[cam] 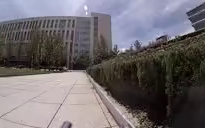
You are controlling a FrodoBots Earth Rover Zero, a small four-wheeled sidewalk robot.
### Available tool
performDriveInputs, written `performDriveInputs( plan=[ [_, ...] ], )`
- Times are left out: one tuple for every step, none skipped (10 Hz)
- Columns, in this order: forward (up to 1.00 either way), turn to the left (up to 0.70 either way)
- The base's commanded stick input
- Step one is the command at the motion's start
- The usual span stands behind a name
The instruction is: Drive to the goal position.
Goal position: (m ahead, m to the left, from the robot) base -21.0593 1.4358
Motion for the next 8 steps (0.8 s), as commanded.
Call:
performDriveInputs(
  plan=[
    [0.10, 0.00],
    [0.10, 0.00],
    [0.10, 0.00],
    [0.10, 0.00],
    [0.10, 0.00],
    [0.10, 0.00],
    [0.10, 0.00],
    [0.10, 0.00]
  ],
)
